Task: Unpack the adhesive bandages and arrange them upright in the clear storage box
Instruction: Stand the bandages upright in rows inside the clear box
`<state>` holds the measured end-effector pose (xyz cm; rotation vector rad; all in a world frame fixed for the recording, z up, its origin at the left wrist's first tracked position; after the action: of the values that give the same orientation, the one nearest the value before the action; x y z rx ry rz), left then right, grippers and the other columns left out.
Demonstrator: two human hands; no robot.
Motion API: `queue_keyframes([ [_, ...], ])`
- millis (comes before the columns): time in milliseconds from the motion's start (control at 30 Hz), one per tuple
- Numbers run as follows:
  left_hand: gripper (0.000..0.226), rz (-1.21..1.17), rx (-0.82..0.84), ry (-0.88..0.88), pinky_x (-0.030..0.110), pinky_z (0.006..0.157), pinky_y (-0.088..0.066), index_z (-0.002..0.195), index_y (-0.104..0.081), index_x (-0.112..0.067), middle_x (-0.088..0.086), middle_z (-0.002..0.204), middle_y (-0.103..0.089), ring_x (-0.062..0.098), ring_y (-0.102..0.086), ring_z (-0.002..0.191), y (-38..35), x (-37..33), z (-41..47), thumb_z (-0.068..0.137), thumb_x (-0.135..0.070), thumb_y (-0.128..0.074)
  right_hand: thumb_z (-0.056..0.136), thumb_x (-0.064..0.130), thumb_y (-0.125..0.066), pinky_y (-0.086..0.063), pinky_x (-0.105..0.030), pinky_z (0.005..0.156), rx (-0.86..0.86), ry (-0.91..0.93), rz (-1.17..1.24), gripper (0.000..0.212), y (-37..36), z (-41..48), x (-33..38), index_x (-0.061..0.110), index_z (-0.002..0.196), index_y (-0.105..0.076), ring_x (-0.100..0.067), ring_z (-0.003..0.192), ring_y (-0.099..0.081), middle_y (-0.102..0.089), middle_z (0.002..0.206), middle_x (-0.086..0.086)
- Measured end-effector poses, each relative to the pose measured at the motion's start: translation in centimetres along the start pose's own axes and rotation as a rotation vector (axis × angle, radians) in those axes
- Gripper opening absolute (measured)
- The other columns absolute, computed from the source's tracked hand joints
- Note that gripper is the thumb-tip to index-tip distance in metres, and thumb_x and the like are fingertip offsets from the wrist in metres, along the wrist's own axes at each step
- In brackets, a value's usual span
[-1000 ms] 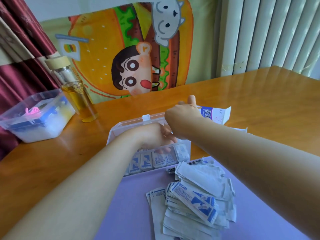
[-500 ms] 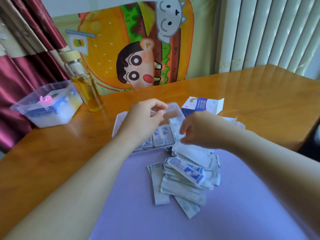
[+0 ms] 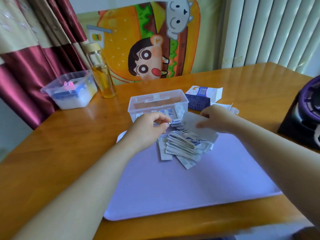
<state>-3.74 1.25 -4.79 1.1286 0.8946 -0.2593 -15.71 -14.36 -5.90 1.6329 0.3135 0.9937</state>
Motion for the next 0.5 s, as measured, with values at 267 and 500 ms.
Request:
queue_keyframes([
  [267,0.014,-0.342,0.009,0.122,0.024,0.073,-0.047,0.102,-0.063,-0.025,0.001,0.1,-0.068,0.009,-0.062,0.083,-2.1,-0.7,-2.3,0.094,-0.017,-0.054,0.077,0.028,-0.069,-0.039,-0.035,0.07,-0.112,-0.121,0.623,0.024,1.3,-2.6,-0.7,0.005,0.082,-0.067,-0.019,0.072,-0.048,-0.054,0.072,-0.005],
  [500,0.029,-1.108,0.018,0.308,0.041,0.083,-0.054,0.118,-0.06,-0.015,0.011,0.111,-0.068,0.024,-0.066,0.094,-5.9,-1.5,-4.7,0.099,-0.008,-0.039,0.085,0.012,-0.066,-0.049,-0.021,0.061,0.104,-0.141,1.193,0.016,-4.8,-5.7,2.6,0.001,0.096,-0.065,-0.016,0.071,-0.059,-0.064,0.083,-0.01],
])
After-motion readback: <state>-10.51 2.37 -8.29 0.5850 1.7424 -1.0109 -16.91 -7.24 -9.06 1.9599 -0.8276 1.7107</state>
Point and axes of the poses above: each hand's wrist, its own z-axis towards the middle knuckle, its own y-axis out of the back of the hand, x = y × z, the point moved 5 cm from there along z, towards the middle knuckle
